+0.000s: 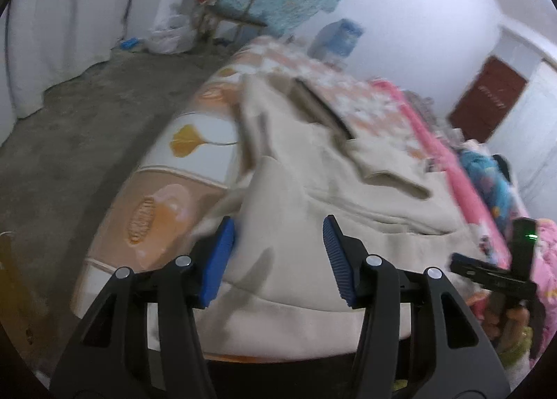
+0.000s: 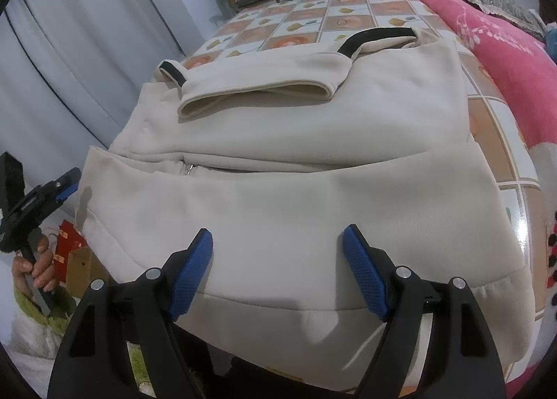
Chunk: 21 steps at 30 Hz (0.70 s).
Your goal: Fold large clothes
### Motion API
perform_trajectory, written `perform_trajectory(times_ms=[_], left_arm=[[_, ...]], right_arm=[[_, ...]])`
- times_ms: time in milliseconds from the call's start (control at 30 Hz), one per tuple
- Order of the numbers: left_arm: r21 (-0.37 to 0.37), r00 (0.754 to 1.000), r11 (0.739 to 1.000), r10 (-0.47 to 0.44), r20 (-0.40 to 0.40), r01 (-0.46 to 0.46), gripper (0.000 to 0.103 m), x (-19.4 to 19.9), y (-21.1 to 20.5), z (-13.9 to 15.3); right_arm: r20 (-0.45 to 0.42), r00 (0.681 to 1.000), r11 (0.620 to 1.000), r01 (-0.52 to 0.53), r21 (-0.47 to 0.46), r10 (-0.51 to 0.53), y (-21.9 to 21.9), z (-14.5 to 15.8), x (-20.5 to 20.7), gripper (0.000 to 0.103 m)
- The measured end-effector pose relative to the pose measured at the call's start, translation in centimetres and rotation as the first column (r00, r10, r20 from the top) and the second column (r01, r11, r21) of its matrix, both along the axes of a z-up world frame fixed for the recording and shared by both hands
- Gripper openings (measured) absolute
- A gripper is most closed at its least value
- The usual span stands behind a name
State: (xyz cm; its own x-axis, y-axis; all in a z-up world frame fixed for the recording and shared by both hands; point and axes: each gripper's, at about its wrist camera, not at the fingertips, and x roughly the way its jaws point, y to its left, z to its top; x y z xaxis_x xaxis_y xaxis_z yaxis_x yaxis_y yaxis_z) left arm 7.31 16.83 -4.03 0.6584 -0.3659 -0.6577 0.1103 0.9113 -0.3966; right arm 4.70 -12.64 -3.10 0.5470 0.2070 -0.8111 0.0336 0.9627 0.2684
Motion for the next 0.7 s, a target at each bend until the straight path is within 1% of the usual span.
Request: perform_trajectory(times_ms=[33,67,167,300,367,467,500,533,567,633,700], left_arm=[[0.002,1.000,1.000,0.012,-0.015,-0.012,0.050,0.6,0.2,-0.4],[-0.011,0.999,1.000,0.020,-0.028,-0.020,0.050,1.2,0.5,-0.8],[-0.029,0.999,0.999,0.014,-0.043,-0.015,0.050,2.5,0.7,-1.3],[0.002,1.000,1.000,-0.008,-0.028,0.008,0.050,3.4,-0.2,-1.1],[0.022,0.999,1.000,-0.017,-0.033,0.018,0.050,4.0,-0.5,-1.3],[0.022,0.999,0.999,-0.029,-0.041,0.029,0.049,4.3,-0.7,-1.4],[0.017,0.999,0.999,-0.035,-0.029,0.036,0.047,4.2,-0.7,-1.1],[0.000,0.999,0.999,-0.054,0.006,0.054,0.044,3.6,-0.9,-0.5],[-0.019,0.996,0.997,-0.079,0.046,0.080,0.044,2.8,-1.1,0.3],[-0.026,0.986,0.991,-0.127,0.104,0.130,0.044,1.4,-1.6,1.4],[-0.027,0.976,0.982,-0.180,0.126,0.184,0.044,0.7,-2.3,1.8]], right_arm=[[-0.001,1.000,1.000,0.002,-0.002,-0.002,0.0,0.0,0.0,0.076],[-0.002,1.000,1.000,0.003,-0.003,-0.003,0.1,0.0,0.0,0.076],[-0.004,1.000,1.000,0.006,-0.005,-0.006,0.1,0.0,0.0,0.076],[-0.001,1.000,1.000,0.009,-0.008,-0.009,0.1,0.0,-0.1,0.076],[0.001,1.000,1.000,0.008,-0.013,-0.008,0.2,0.0,-0.1,0.076],[0.002,1.000,1.000,0.006,-0.017,-0.006,0.2,0.0,-0.1,0.076],[0.002,1.000,1.000,0.006,-0.016,-0.006,0.2,0.0,-0.1,0.076],[0.003,1.000,1.000,0.006,-0.014,-0.006,0.2,0.0,-0.1,0.076],[0.004,1.000,1.000,0.007,-0.012,-0.007,0.2,0.0,-0.1,0.076],[0.010,1.000,1.000,0.006,-0.009,-0.005,0.1,0.0,-0.1,0.076],[0.016,1.000,1.000,0.000,-0.015,0.000,0.2,-0.1,-0.1,0.076]])
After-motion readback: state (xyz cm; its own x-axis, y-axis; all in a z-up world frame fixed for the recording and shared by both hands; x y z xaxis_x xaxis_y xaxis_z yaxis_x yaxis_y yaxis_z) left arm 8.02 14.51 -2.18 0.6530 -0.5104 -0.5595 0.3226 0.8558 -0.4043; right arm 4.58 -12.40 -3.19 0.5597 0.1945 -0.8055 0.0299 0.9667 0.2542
